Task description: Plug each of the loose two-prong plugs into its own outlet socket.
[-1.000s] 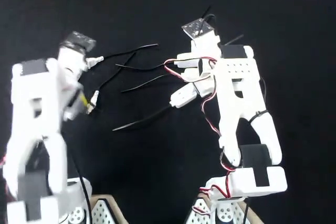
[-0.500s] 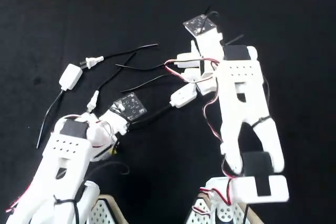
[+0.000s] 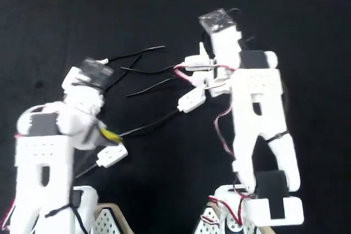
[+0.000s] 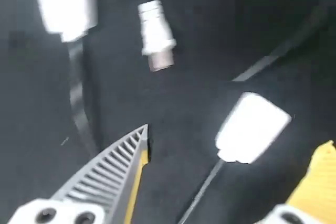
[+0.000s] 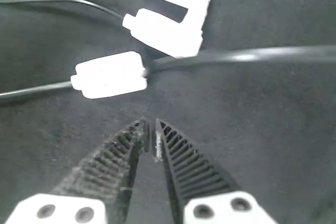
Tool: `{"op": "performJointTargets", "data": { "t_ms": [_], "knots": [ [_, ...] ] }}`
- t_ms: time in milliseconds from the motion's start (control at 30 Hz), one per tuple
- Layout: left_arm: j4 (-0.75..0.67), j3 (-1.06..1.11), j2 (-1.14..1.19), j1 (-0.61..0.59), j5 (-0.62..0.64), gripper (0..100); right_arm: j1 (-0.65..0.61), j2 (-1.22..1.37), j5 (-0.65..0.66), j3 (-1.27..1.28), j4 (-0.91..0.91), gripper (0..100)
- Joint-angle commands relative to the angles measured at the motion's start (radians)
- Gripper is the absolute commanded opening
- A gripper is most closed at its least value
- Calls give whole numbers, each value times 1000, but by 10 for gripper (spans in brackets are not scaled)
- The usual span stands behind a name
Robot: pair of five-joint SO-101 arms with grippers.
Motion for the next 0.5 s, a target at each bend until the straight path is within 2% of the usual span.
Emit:
{"op": "performJointTargets", "data": {
  "t_ms": [0,67,133,300,467],
  "knots": [
    [0,-73,-20,-265,-6,446,-147,-62,-8,-7,5,23],
    [-44,-35,-11,-381,-87,446,-241,-71,-25,1,17,47],
    [-98,38,-11,-481,-167,446,-345,-68,-100,22,8,80],
    [-288,265,-14,-650,-302,446,-546,-1,-463,76,-117,202],
    [-459,429,-20,-730,-318,446,-683,151,-747,99,-362,211]
  ]
}}
